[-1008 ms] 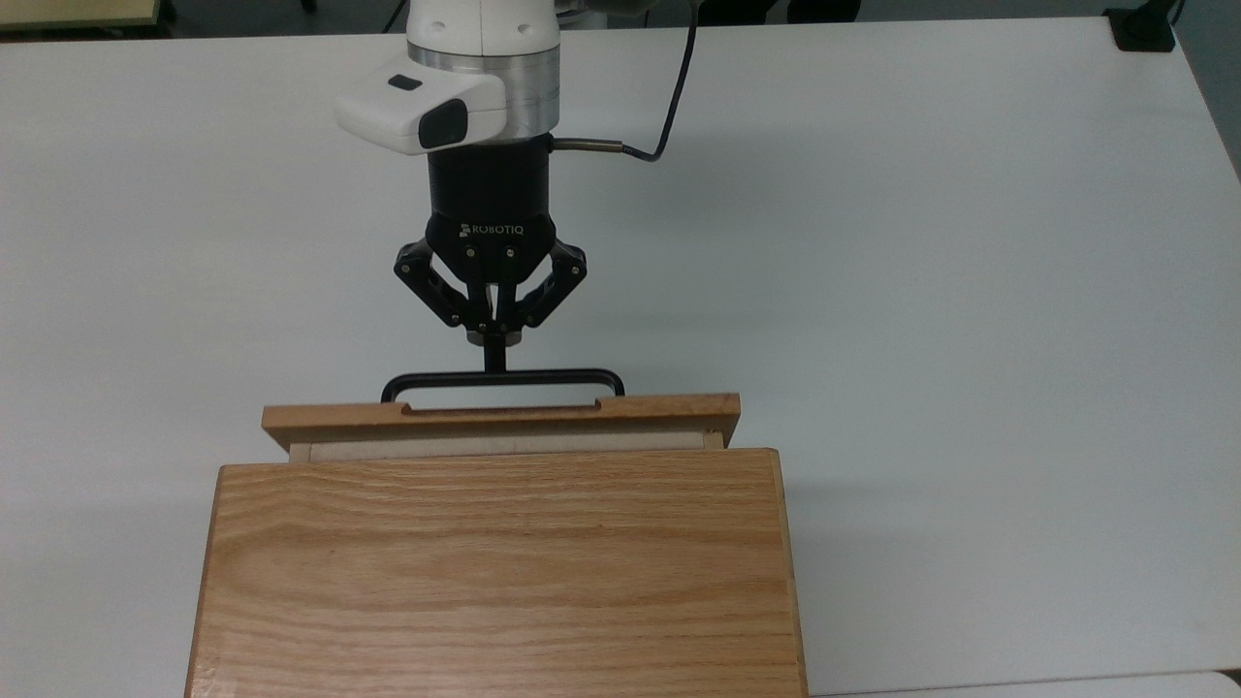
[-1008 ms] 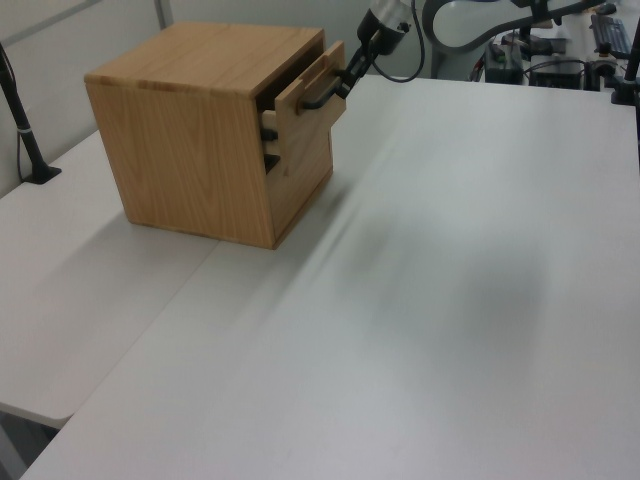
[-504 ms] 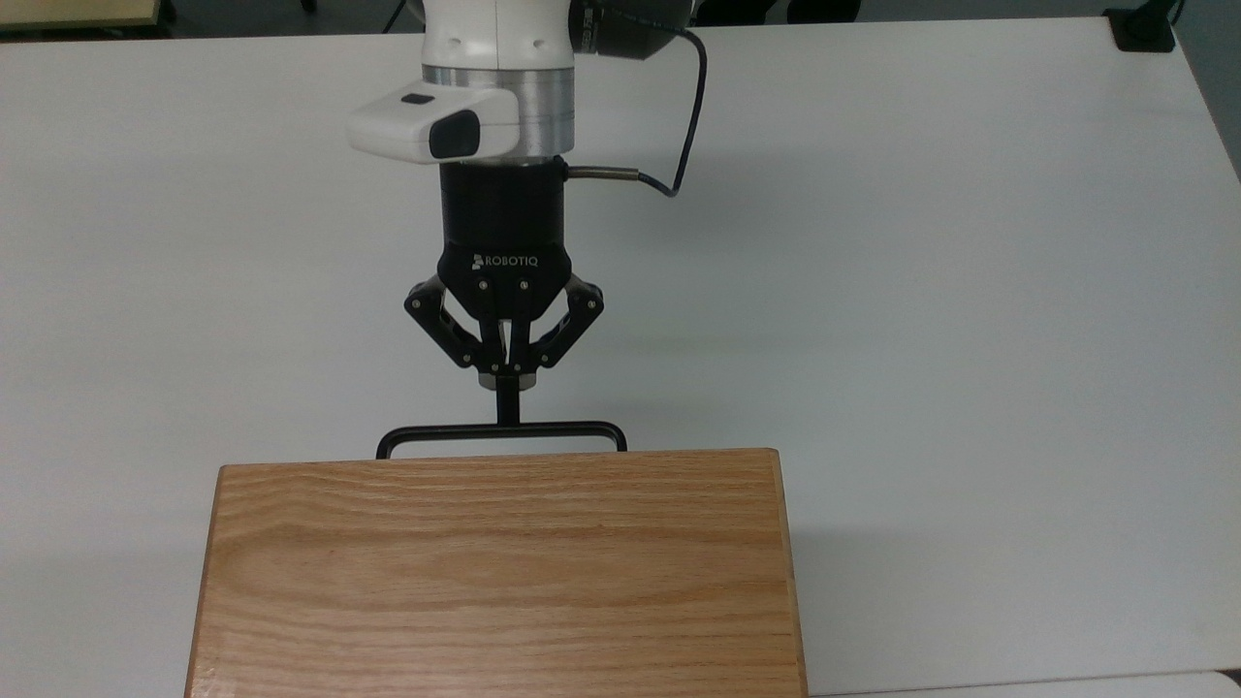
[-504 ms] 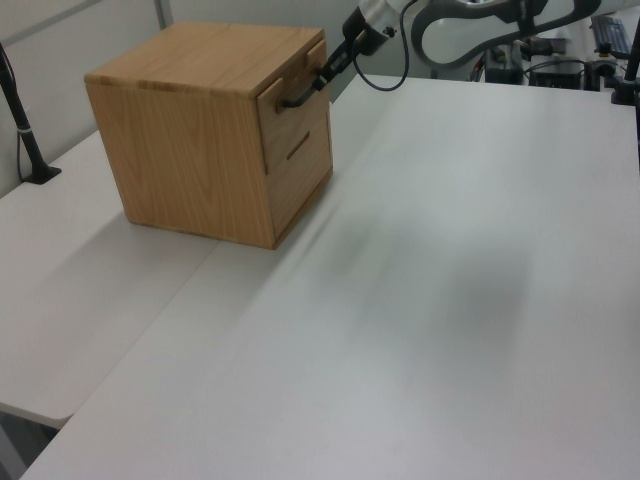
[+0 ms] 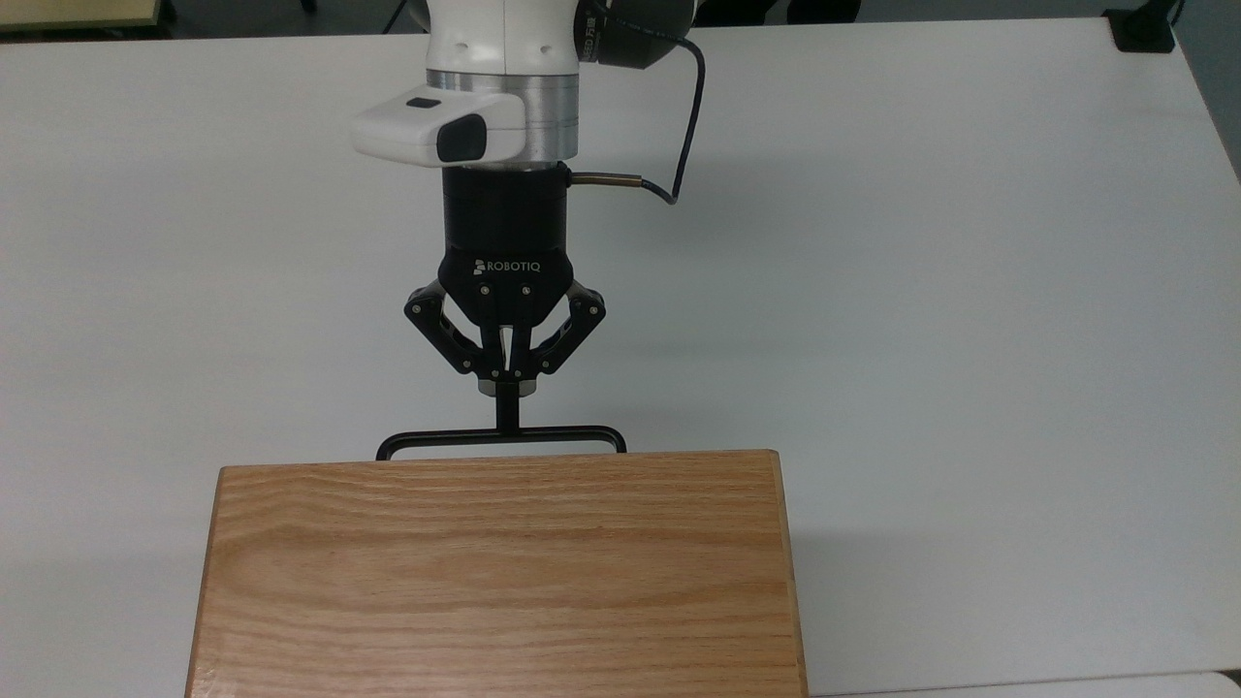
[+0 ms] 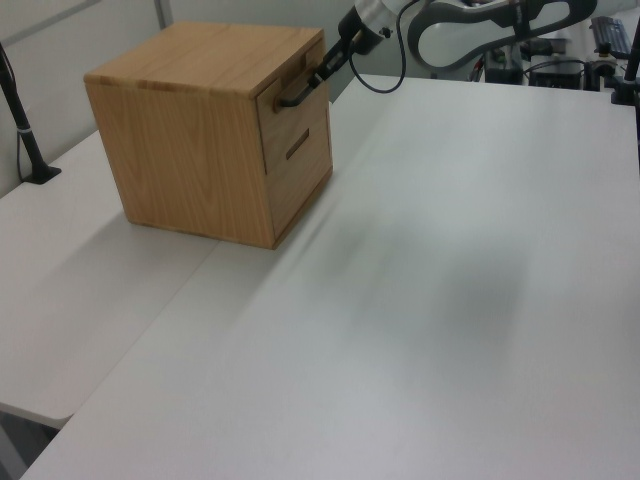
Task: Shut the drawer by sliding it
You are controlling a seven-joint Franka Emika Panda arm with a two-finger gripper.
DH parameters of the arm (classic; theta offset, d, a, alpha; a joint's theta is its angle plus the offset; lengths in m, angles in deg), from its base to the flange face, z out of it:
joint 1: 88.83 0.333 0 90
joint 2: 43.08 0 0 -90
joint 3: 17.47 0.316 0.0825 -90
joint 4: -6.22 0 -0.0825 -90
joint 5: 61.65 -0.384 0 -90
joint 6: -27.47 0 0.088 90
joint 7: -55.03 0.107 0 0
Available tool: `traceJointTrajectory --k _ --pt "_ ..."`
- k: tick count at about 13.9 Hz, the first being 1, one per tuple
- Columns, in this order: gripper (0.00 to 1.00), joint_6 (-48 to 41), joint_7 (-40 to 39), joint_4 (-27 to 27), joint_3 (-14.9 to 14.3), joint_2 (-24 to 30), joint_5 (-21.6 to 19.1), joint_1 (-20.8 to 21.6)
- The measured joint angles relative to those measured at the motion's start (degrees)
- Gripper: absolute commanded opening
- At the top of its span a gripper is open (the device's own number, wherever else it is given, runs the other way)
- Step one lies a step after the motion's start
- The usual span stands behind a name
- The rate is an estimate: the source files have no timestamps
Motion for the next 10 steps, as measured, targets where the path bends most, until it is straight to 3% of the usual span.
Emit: traceJointTrajectory --k 3,6,10 --pt "0.00 -4.4 0.0 -0.3 0.0 1.8 0.0 -0.4" --pt "0.00 -24.8 0.0 -0.2 0.0 7.5 0.0 -0.4" --pt "0.00 -42.8 0.0 -0.2 -0.2 12.4 -4.1 -0.5"
